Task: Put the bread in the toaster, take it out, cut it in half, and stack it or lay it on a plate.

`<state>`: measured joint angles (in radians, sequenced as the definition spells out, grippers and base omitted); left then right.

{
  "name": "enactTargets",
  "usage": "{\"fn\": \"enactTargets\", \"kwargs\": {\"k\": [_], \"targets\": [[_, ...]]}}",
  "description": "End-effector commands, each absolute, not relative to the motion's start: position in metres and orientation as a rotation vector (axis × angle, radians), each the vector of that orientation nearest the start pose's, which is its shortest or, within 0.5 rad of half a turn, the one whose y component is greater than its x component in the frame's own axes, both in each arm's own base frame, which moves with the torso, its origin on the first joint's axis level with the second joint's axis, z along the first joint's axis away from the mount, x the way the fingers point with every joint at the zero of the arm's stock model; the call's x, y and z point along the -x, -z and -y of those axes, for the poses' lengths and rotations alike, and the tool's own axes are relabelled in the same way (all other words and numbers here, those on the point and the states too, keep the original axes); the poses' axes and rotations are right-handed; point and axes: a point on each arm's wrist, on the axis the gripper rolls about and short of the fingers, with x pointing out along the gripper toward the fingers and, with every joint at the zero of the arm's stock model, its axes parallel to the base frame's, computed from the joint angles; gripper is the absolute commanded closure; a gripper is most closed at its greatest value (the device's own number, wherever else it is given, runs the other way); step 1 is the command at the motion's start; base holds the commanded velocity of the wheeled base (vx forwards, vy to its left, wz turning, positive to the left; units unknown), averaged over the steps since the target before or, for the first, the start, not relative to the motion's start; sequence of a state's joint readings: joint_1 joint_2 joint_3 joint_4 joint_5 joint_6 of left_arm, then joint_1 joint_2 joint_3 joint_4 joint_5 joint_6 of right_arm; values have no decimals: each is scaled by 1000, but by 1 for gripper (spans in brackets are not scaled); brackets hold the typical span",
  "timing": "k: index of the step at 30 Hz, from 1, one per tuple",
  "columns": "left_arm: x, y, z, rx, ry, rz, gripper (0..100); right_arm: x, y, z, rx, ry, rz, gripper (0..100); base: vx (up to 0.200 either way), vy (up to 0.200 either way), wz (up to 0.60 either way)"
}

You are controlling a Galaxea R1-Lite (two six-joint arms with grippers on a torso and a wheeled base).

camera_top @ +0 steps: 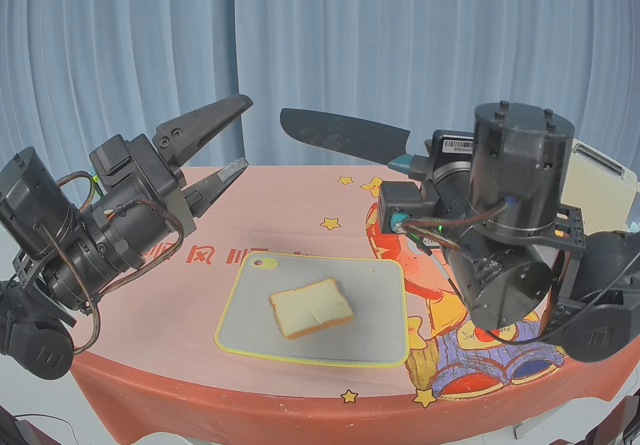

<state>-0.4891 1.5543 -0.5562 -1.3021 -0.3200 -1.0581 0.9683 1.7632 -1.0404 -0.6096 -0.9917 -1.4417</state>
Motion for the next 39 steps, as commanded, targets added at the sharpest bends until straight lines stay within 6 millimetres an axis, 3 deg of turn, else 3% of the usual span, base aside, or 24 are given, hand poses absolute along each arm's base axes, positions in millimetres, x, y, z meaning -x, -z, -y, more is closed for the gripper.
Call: {"fn": "enactTargets", "kwargs": {"k": [1,11,18,25,26,29,34,39], "targets": [[-218,-223,124,1014,890,-146,0,-208,-226,-265,1540,-59,-51,100,0,0,0],[-215,-223,128,1015,907,-159,0,-218,-228,-260,1567,-235,-6,100,0,0,0],[-209,-223,131,1012,928,-166,0,-234,-226,-252,1410,-400,-22,100,0,0,0],[-161,-267,105,942,1107,-45,0,-268,-231,-226,1226,-457,-59,100,0,0,0],[-161,-267,105,942,1107,-45,0,-268,-231,-226,1226,-457,-59,100,0,0,0],[-123,-287,85,896,1217,-37,0,-283,-235,-216,1114,-445,-75,100,0,0,0],[-99,-298,73,862,1287,-55,0,-292,-237,-225,839,-443,-125,100,0,0,0],[-100,-299,72,863,1270,-61,0,-294,-227,-242,587,-536,-187,100,0,0,0]]}}
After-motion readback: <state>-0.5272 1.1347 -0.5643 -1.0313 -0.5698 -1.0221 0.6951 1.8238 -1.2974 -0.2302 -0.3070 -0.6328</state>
